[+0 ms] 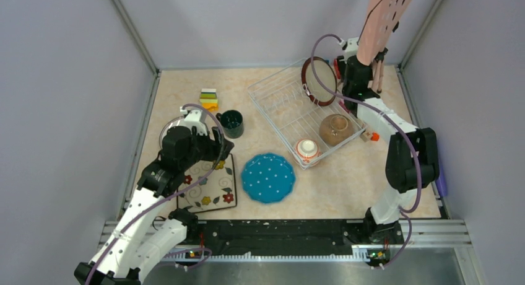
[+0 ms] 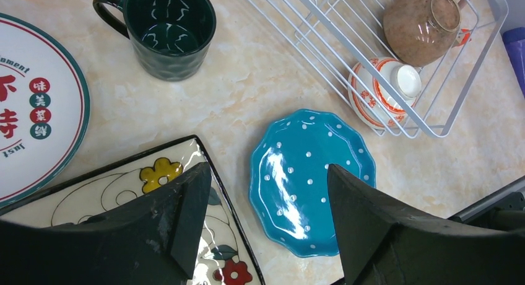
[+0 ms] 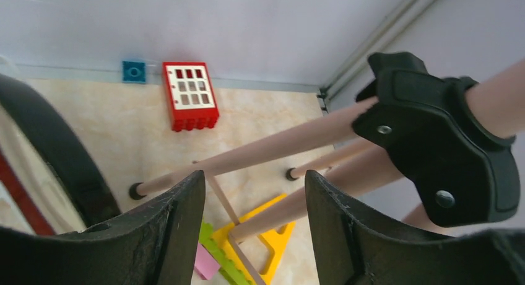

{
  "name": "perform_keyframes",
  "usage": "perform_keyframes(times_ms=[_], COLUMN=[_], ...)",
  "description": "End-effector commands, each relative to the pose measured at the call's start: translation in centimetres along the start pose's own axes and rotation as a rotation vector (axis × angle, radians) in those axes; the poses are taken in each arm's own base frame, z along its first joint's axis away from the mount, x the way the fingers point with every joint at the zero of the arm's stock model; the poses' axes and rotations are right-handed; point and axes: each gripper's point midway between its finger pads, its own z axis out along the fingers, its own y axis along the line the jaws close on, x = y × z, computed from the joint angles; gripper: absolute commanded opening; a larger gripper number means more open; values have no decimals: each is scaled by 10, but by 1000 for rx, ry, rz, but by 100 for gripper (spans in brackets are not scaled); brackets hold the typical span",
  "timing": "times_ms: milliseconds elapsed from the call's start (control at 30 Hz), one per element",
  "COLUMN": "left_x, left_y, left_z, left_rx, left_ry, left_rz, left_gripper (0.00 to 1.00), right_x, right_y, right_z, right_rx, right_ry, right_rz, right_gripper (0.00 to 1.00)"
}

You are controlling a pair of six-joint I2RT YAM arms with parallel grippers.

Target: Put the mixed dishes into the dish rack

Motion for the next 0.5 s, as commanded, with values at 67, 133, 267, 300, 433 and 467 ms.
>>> perform_keyframes(times_ms=[67,133,267,300,433,467], left_x=[-13,-13,-11,-11,-9,-8], left_y=[-10,-11,-12,-12,-11,-11], left_z=[3,4,5,5,6,6], left_rx=[47,52,59,59,58,57], left_ry=[-52,-49,-41,-40,-38,-35], left_rz=[4,2,0,-1,-3,-5], left_gripper=[74,74,74,74,74,74], right_x=[8,17,27,27,27,28], right_y=[-44,-51,-67,-68,-73,-74], right_z=[-10,-13,-14,-15,-15,-15], right_rx=[149,179,239,238,254,264], right_ry=[23,41,73,76,78,83], right_rz=[85,84,79,80,78,75], right_gripper=[58,58,58,58,58,58])
